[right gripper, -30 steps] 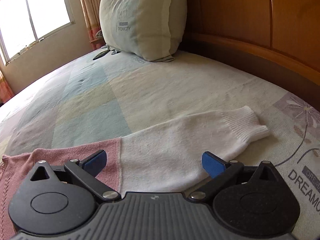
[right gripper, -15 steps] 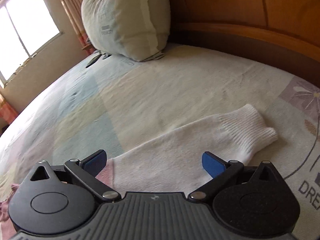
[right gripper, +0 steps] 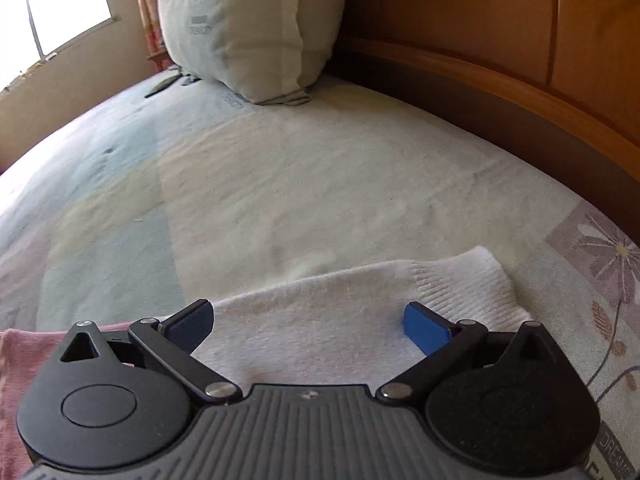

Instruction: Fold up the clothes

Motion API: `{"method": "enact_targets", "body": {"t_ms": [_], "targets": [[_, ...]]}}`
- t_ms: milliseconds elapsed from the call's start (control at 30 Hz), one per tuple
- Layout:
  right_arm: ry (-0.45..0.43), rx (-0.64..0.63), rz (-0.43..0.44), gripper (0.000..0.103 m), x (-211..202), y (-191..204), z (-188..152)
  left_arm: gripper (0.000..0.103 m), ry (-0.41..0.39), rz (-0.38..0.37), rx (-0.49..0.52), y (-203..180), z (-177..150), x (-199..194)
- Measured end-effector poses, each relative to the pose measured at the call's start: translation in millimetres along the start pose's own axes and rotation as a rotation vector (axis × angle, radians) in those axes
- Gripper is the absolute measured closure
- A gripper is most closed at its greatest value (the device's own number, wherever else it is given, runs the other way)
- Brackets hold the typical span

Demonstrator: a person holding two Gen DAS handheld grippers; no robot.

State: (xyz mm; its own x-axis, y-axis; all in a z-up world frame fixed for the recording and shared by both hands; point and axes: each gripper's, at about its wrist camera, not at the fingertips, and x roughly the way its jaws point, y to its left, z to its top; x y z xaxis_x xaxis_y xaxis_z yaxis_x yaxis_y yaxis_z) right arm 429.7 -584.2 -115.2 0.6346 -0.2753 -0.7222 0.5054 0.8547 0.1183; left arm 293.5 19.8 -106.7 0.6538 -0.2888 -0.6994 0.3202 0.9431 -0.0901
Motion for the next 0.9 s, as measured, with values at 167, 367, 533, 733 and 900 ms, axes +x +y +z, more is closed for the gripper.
{"method": "enact_targets", "body": {"t_ms": [167, 367, 533, 733, 900], "targets": [[0.034, -0.059, -0.045, 0.0, -18, 38, 0, 0.001, -0.002, 0.0, -0.01, 1, 0, -2], [0.166, -0.169, 0.172, 0.0, -47, 142, -10, 0.001, -0.032, 0.034, -0.045, 4, 3, -11], [0.27, -0.257, 0.182, 0.0, -39, 225, -43, 0.001, -0.071, 0.101, -0.035, 11, 8, -20], [0.169, -0.299, 0.061, 0.0, -8, 262, -51, 0.001, -0.028, 0.085, -0.124, 27, 9, -12], [0.112, -0.214, 0.108, 0.0, 2, 255, -31, 0.001, -0.016, 0.109, -0.093, 24, 7, -8]]}}
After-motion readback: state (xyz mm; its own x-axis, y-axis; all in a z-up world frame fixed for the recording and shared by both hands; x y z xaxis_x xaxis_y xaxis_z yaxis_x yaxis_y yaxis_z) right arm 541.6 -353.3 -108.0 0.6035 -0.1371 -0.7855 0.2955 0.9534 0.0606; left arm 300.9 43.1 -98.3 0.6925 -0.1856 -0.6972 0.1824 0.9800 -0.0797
